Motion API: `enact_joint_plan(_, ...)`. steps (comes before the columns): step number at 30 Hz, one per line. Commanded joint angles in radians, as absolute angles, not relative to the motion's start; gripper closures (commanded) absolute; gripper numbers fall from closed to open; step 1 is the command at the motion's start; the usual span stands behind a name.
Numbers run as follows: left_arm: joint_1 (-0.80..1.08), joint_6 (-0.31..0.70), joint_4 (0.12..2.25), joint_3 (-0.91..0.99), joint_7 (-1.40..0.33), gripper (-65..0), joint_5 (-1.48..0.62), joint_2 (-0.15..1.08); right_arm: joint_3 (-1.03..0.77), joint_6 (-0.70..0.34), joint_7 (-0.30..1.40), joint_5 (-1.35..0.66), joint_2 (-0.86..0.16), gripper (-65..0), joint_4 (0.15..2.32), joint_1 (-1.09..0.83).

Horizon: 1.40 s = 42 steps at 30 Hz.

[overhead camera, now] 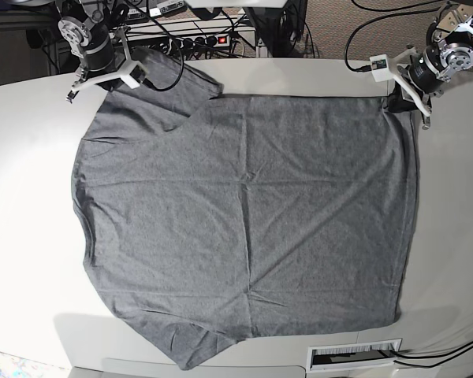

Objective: Fold the T-shirt properly
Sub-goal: 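Move the right gripper to the opposite shirt corner and grasp it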

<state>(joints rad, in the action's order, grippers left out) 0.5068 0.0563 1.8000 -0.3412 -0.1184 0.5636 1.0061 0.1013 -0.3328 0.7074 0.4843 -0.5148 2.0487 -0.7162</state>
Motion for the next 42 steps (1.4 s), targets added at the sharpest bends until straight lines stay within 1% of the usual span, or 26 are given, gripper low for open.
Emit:
enact_joint_plan(1,0.504,0.040,1.811,-0.334,-0.112,0.0,0.561,1.028,0.097,-0.324,0.718,0.462,-0.524,0.0,2.101,-0.725)
enact_joint_plan(5,0.504,0.040,1.811,-0.334,-0.112,0.0,0.561,1.028,0.097,-0.367,0.746,0.373,-0.524,0.0,2.231,-0.782)
enact_joint_plan(6,0.504,0.040,1.811,-0.334,-0.112,0.0,0.561,1.028,0.097,-0.377,0.748,0.361,-0.524,-2.6,2.251,-0.802)
enact_joint_plan(9,0.504,0.040,1.811,-0.334,-0.111,0.0,0.561,1.028,0.097,-0.381,0.748,0.356,-0.524,-21.8,2.263,-0.864)
enact_joint_plan(10,0.503,0.040,1.811,-0.334,-0.111,0.0,0.561,1.028,0.097,-0.381,0.749,0.356,-0.524,-25.8,2.263,-0.881)
enact_joint_plan(11,0.503,0.040,1.811,-0.334,-0.111,0.0,0.561,1.028,0.097,-0.381,0.746,0.356,-0.524,-26.7,2.263,-0.895)
enact_joint_plan(16,0.500,0.036,1.811,-0.334,-0.097,0.0,0.562,1.014,0.097,-0.383,0.685,0.350,-0.524,-26.7,2.242,-0.902)
enact_joint_plan(23,0.499,0.033,1.811,-0.334,-0.097,0.0,0.562,1.006,0.099,-0.382,0.640,0.352,-0.523,-26.7,2.068,-0.805)
enact_joint_plan(32,0.498,0.033,1.811,-0.334,-0.096,0.0,0.561,1.006,0.099,-0.381,0.627,0.352,-0.523,-26.4,2.062,-0.750)
enact_joint_plan(33,0.499,0.033,1.811,-0.334,-0.097,0.0,0.561,1.006,0.099,-0.381,0.624,0.352,-0.523,-24.9,2.062,-0.750)
enact_joint_plan(34,0.499,0.033,1.811,-0.334,-0.097,0.0,0.561,1.006,0.099,-0.381,0.624,0.351,-0.523,-21.3,2.062,-0.750)
enact_joint_plan(39,0.499,0.033,1.811,-0.334,-0.097,0.0,0.561,1.005,0.099,-0.381,0.636,0.294,-0.523,0.0,2.062,-0.751)
enact_joint_plan(42,0.499,0.033,1.811,-0.334,-0.097,0.0,0.561,1.006,0.099,-0.381,0.647,0.269,-0.523,0.0,2.072,-0.751)
